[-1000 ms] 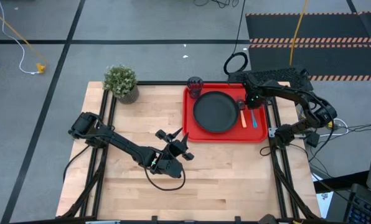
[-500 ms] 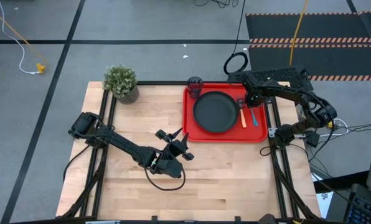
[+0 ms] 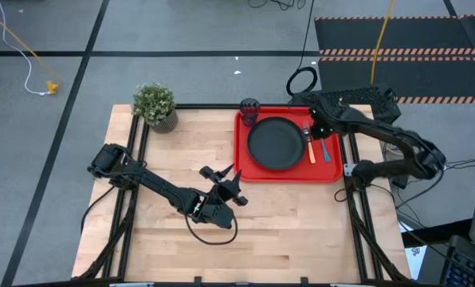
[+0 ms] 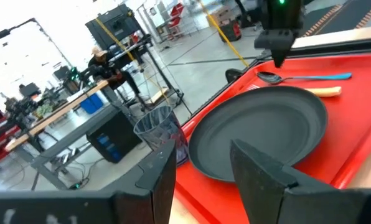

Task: Pick and place plate/cup/fork/spoon on tray
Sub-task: Return to Home Position

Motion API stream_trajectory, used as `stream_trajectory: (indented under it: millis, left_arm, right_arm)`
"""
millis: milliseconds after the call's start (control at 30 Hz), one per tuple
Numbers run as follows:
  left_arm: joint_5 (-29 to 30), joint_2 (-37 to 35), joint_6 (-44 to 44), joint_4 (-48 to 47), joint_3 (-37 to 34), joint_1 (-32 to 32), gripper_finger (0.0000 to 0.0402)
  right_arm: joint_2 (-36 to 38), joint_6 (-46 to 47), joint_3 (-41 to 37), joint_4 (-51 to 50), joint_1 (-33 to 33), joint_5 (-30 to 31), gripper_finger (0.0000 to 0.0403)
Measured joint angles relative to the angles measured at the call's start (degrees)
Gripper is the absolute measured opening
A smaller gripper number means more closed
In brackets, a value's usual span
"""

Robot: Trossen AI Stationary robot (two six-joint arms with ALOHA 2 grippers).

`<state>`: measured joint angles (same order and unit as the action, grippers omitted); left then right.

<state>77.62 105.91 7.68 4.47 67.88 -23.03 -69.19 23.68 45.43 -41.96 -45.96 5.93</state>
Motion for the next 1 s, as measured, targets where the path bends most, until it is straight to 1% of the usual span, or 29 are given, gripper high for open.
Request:
stream_trajectory:
  millis: [67,233,467,633,767,833,1000]
  left_arm:
    - [-0.39,-0.23,-1.40,-0.11,0.00,-0.18,0.0154]
    - [-3.82,-2.74,-4.08,-0.58,-0.02,-0.46,0.0154]
    - [-4.55,-8.63,-11.54,-0.80,0.00,-1.33,0.0154]
    - [-4.50,-13.24,-14.26,-2.50,0.00,-1.49,0.0154]
    - [-5.00,-16.47,-16.72,-4.37,0.00,-0.39,0.0154]
    - [-7.60,-18.27,-16.59,-6.69,0.00,0.53,0.0154]
    - [-20.99,-22.04,-11.43,-14.49,0.02,3.90,0.0154]
  right_arm:
    - [3.08,-0.38,0.00,0.42,2.00,0.02,0.0054]
    - [10.07,-1.63,0.00,2.70,6.95,0.02,0.0054]
    - [18.64,-5.43,-4.27,12.47,14.03,-0.15,0.0054]
    - [23.06,-5.55,-7.49,14.73,17.38,-0.16,0.0054]
    - [25.47,-7.92,-9.04,15.59,19.90,-0.17,0.0054]
    - [26.49,-9.26,-9.69,16.39,21.30,-0.19,0.0054]
    - [28.88,-10.06,-10.60,18.48,25.19,-0.22,0.0054]
